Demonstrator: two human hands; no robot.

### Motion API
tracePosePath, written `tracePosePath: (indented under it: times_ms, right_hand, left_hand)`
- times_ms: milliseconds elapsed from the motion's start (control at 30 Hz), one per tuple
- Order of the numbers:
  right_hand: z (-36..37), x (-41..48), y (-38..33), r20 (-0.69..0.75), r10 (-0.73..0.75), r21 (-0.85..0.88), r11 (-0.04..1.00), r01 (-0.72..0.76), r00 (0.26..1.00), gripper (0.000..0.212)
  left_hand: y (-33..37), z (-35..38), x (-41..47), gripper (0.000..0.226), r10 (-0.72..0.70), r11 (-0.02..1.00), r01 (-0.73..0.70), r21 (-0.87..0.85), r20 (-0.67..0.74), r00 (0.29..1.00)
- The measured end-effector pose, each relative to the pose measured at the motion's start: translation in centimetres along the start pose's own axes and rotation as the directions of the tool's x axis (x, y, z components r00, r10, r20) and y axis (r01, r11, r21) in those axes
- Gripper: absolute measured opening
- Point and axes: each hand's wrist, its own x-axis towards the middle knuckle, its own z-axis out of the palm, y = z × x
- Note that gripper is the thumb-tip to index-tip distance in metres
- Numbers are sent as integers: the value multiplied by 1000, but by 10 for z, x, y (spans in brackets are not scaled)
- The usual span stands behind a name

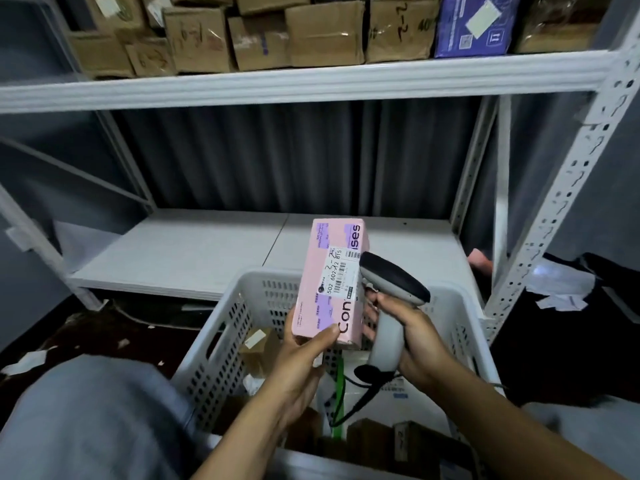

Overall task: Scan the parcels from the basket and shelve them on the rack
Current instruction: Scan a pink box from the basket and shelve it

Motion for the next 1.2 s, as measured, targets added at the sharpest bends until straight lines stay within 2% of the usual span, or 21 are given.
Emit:
tracePosePath:
  times_ms: [67,167,300,433,567,800,1200]
  right_hand:
    - [2,4,1,-14,28,2,1000,-28,1000,36]
    - [1,11,-4,-98,15,-216,976,-36,995,15]
    - [-1,9,-21,-78,-42,-553,833,-8,996,10]
    - [-3,8,-37,-24,-27,-743,670,0,999,17]
    - [-2,3,-48,29,14,-802,597,15,999,17]
    - [0,-2,-53,38,10,-876,481,29,999,16]
    - [3,-1,-54,27,-11,-858,512,29,1000,19]
  left_hand:
    - [5,-4,1,69,-20,1000,20,-1,7,1000]
    - [16,-16,9,70,58,998,-55,37,-71,996]
    - [28,-50,24,58,204,954,-151,260,-194,959]
    - [34,-73,29,70,255,931,-159,328,-274,927]
    - [33,-85,36,64,266,935,-177,307,-277,923]
    - [31,-88,38,67,267,918,-164,362,-256,929]
    - [29,-89,40,69,293,891,-185,415,-213,932]
